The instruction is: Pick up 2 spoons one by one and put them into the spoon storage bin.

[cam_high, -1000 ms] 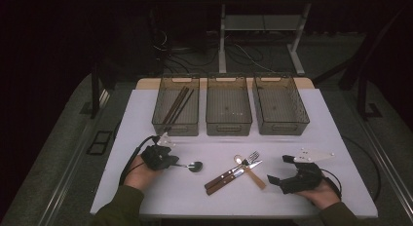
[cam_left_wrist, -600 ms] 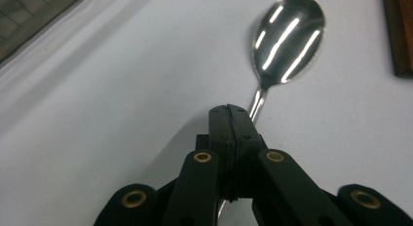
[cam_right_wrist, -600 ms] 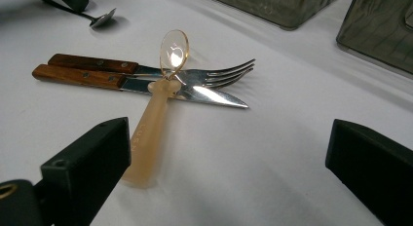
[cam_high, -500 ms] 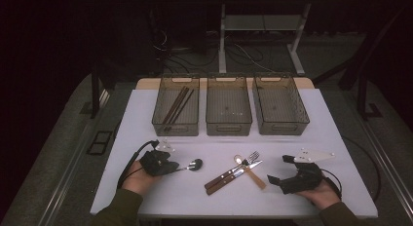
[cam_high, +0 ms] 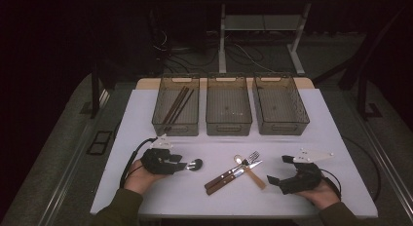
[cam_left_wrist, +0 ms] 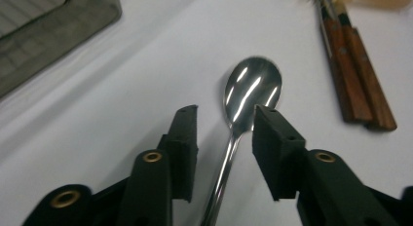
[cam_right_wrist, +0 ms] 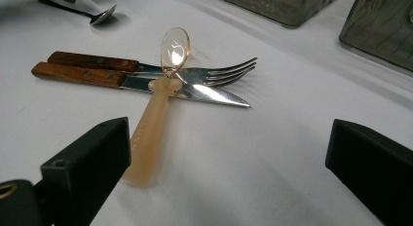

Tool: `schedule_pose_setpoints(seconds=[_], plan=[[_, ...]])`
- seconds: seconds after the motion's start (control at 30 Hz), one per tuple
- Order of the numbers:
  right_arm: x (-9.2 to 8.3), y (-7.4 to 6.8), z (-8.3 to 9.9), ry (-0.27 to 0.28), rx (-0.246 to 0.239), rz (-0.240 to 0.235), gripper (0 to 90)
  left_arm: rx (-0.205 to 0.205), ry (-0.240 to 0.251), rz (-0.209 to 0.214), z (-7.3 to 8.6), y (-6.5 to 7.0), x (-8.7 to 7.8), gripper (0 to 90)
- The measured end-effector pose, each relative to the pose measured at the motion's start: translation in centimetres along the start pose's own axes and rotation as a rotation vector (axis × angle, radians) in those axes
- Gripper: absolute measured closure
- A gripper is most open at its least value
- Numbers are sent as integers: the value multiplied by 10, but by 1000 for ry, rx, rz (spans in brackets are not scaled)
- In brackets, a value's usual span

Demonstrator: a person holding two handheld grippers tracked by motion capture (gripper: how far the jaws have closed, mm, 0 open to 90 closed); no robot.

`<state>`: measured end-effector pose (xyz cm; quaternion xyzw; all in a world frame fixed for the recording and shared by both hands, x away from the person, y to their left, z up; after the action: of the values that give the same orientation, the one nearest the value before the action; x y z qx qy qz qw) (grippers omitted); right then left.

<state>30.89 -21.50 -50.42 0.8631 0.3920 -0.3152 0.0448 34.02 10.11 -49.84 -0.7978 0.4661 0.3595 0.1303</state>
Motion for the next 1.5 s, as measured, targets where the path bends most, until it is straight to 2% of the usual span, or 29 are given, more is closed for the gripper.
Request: schedule_pose_setpoints(seconds=[0.03,0.07,0.17,0.27,0.33,0.37,0.47,0.57,0.93,0.97,1.33,1.43,1.47,1.5], plan=[[0,0,0,-1,-1,0,23,-14,17,4,-3,2,1,564],[0,0,0,-2,-1,-2,23,-6,34,8,-6,2,1,546],[1,0,0,-4,-2,-1,23,-27,75,30,-13,6,5,511],[1,0,1,-7,-2,-1,23,-26,76,41,-15,7,12,495],[1,0,1,-8,-2,-1,23,-19,60,42,-15,6,17,491],[1,0,1,-8,-2,0,23,-31,63,42,-15,7,19,489],[1,0,1,-8,-3,0,23,-10,48,40,-14,5,23,486],[1,1,1,-8,-1,1,23,-22,39,34,-13,6,25,486],[2,0,1,-9,-1,2,23,48,-25,6,-10,8,34,502],[2,1,1,-8,-1,2,23,44,-34,7,-9,9,35,504],[1,1,1,-8,-3,1,23,55,-54,11,-7,10,37,533],[1,1,1,-8,-3,2,23,69,-62,9,-6,11,37,540],[1,1,1,-8,-3,1,23,89,-68,9,-6,11,37,542],[1,1,1,-8,-3,1,23,76,-59,6,-7,12,38,542]])
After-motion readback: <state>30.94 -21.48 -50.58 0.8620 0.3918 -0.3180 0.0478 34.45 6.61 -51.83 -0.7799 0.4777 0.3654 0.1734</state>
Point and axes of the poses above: each handheld gripper's, and its own axes: x roughly forward along the jaws, z roughly out of its underside, y roughly to its right, the point moved 10 cm from there along x, roughly forward along the jaws, and after that the axes turned 1 degree about x, right-handed, at the moved point
